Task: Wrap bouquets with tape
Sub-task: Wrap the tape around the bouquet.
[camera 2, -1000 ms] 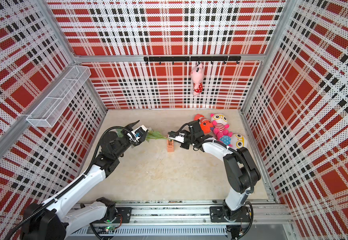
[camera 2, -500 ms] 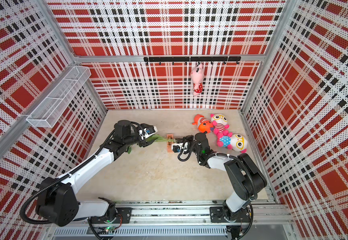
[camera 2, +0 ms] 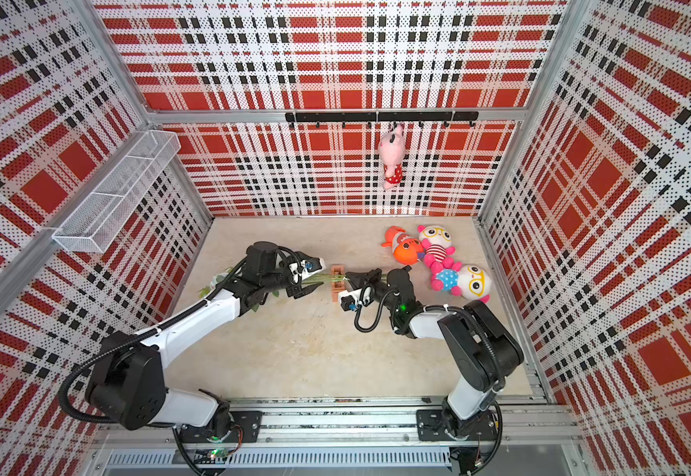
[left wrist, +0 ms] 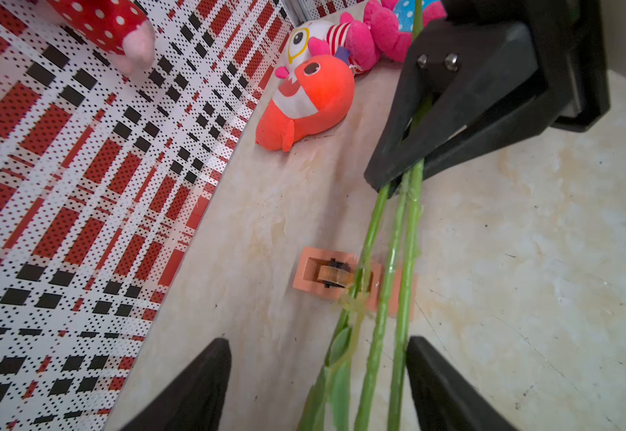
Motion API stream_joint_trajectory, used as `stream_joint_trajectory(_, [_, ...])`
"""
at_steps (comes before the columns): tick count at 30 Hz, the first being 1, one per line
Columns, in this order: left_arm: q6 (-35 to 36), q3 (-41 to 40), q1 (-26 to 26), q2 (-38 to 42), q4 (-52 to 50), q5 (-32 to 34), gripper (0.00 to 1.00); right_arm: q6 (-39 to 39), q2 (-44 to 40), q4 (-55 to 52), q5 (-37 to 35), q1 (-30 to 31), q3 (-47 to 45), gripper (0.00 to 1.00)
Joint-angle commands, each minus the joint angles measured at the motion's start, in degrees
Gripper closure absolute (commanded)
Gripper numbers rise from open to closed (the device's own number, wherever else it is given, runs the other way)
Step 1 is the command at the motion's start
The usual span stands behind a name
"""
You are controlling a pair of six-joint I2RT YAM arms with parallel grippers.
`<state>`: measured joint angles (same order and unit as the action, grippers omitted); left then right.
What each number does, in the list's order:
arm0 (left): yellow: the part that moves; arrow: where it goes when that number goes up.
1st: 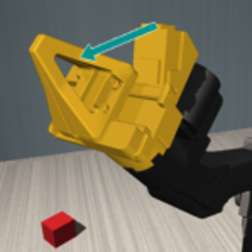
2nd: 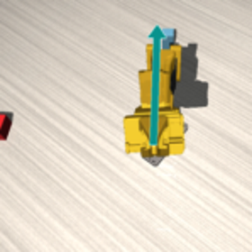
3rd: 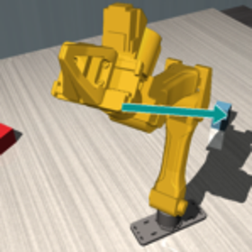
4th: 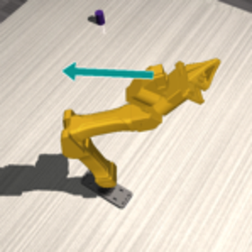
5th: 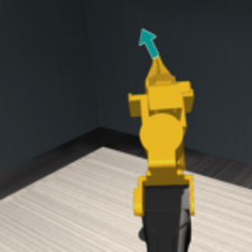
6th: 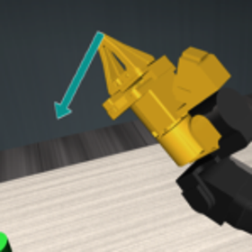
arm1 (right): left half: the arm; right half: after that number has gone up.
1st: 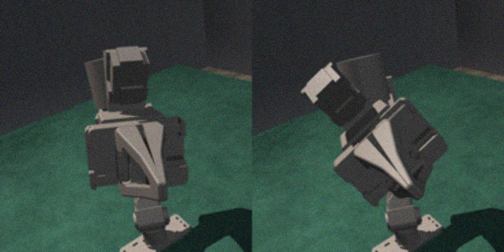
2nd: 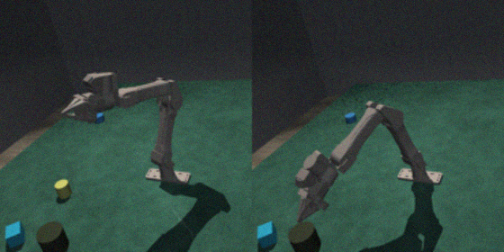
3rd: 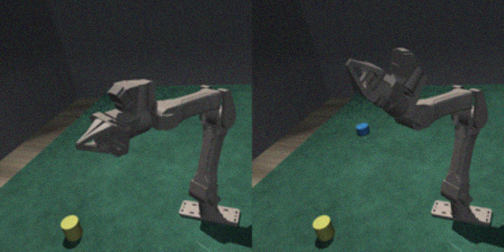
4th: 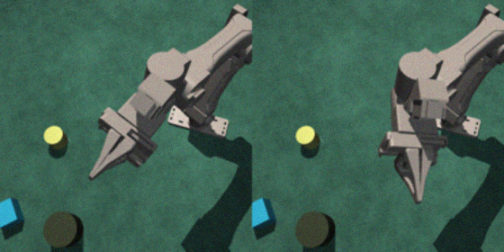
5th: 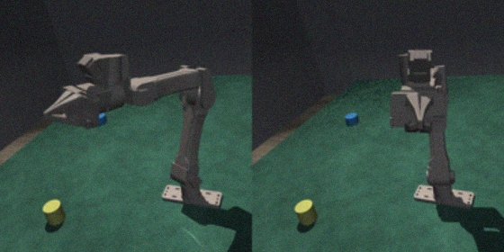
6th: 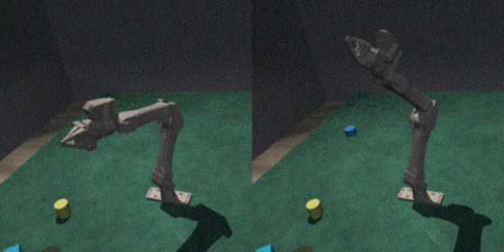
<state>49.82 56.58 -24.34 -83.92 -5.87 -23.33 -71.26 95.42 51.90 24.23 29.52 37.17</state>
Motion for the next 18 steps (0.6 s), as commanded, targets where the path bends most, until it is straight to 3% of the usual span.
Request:
stream_joint_trajectory(1, [3.0, 4.7, -0.2, -3.6, -5.0, -1.0, 0.22, -2.2, 0.3, 8.3, 2.2, 1.1, -0.3, 1.00])
stream_joint_trajectory(12, [8.9, 12.3, 0.8, -10.8, -17.5, -4.5, 0.38, -6.2, 1.4, 7.5, 0.6, 1.8, -0.2, 1.00])
stream_joint_trajectory(15, [10.4, 13.9, 1.5, -11.8, -20.2, -6.1, 0.50, -6.3, 1.6, 7.4, 0.7, 1.9, 0.0, 1.00])
stream_joint_trajectory(18, [10.8, 14.3, 1.6, -12.0, -20.7, -5.9, 0.69, -7.5, 1.6, 5.6, -0.2, 2.1, 0.4, 1.00])
